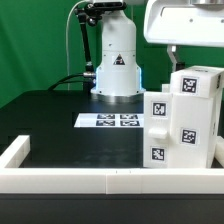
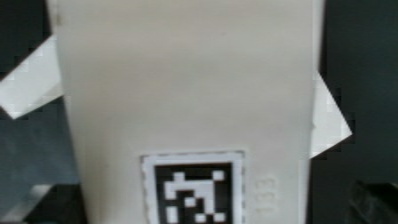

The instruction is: Assemble cabinet

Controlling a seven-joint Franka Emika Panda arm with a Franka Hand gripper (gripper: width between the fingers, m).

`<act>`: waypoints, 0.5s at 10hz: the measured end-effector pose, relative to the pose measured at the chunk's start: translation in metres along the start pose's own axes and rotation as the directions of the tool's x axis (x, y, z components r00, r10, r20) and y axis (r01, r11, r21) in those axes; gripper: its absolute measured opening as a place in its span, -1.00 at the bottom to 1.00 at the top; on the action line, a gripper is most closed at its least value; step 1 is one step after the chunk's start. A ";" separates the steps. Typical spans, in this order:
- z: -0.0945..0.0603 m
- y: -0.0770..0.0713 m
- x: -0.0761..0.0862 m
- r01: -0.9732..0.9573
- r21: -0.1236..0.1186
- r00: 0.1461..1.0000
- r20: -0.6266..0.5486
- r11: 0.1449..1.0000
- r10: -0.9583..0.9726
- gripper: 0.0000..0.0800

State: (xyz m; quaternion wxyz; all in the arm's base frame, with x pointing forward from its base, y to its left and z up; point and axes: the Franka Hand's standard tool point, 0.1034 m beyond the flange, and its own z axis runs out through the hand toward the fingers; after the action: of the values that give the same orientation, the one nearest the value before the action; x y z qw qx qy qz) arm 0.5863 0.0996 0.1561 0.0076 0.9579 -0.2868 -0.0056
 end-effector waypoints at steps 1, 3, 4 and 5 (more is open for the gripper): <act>0.000 0.000 0.000 0.000 0.000 1.000 0.000 1.000 0.000 0.98; 0.000 0.000 0.000 0.000 0.000 1.000 0.000 1.000 0.000 0.99; 0.000 0.000 0.000 0.000 0.000 1.000 0.000 1.000 0.000 0.99; 0.000 0.000 0.000 0.000 0.000 1.000 0.000 1.000 0.000 0.99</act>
Offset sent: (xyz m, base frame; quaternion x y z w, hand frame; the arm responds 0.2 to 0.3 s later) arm 0.0000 0.0000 0.0000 0.0000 0.0000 0.0000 1.0000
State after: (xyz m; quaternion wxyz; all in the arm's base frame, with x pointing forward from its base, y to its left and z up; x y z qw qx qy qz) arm 0.5863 0.0997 0.1561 0.0076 0.9579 -0.2868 -0.0056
